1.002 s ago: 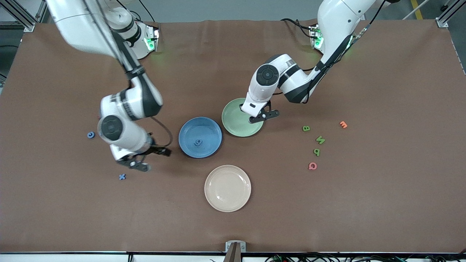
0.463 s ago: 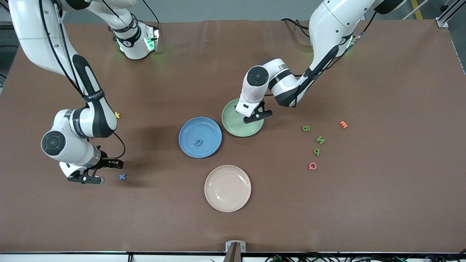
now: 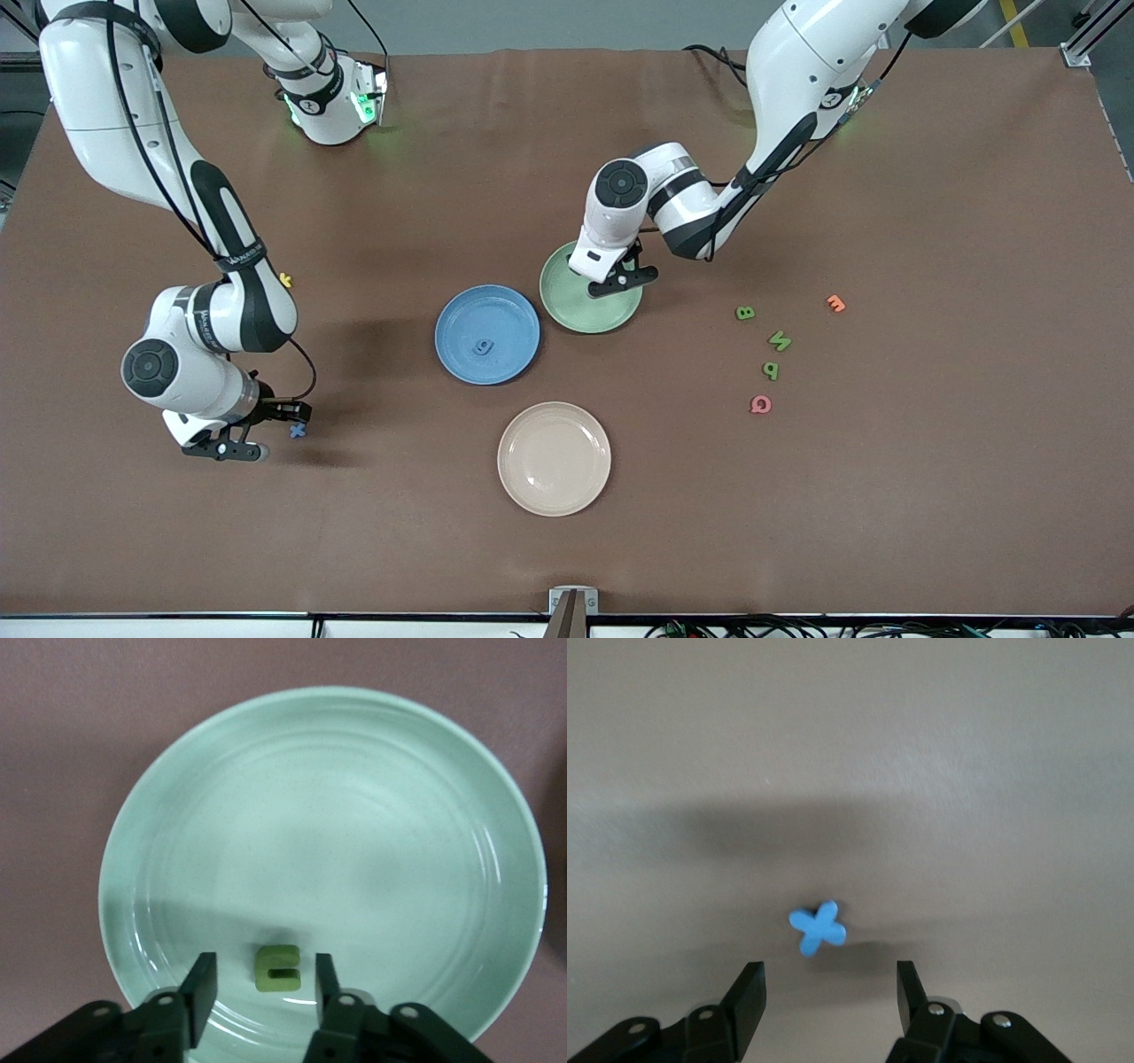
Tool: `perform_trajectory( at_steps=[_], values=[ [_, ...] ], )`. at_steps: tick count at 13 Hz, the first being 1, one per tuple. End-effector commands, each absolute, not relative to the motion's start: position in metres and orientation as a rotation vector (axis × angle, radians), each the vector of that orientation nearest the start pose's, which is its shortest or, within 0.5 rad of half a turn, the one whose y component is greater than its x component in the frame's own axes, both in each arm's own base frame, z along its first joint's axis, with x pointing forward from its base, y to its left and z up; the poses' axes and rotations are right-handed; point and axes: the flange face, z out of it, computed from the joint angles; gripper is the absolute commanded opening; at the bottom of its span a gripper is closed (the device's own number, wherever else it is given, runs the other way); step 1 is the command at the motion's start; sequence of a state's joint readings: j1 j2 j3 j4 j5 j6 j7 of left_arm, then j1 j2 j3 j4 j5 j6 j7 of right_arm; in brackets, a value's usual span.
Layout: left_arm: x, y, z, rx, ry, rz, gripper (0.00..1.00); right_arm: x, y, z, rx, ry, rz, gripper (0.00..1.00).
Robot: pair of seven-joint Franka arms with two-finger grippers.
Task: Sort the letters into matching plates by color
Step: 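Release the n on the green plate while the right gripper grasps the x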
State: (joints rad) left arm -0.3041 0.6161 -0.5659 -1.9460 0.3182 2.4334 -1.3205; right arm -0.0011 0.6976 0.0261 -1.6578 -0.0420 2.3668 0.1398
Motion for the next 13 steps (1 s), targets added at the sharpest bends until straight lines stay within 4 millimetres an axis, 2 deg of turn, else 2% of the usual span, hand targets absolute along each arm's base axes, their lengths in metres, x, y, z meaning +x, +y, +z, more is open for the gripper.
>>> perform_trajectory(
  at_steps=[1, 4, 8, 11, 13],
  values=[
    [0.419, -0.446, 0.225, -3.126, -0.479, 0.091, 0.99, 0.698, 0.018, 0.197, -3.15, 0.129, -0.032, 0.66],
    [0.438, -0.409, 0.235, -3.117, -0.397, 0.065, 0.99, 0.699, 0.018, 0.186, -3.153, 0.123, -0.017, 0.64],
    [0.455, -0.343, 0.242, -3.086, -0.31, 0.044, 0.99, 0.704, 0.02, 0.173, -3.151, 0.123, -0.012, 0.64],
    [0.464, -0.293, 0.236, -3.066, -0.272, 0.078, 0.99, 0.707, 0.023, 0.17, -3.153, 0.108, -0.018, 0.47],
    [0.468, -0.263, 0.23, -3.048, -0.344, 0.101, 0.99, 0.707, 0.025, 0.17, -3.153, 0.103, -0.022, 0.17]
  ],
)
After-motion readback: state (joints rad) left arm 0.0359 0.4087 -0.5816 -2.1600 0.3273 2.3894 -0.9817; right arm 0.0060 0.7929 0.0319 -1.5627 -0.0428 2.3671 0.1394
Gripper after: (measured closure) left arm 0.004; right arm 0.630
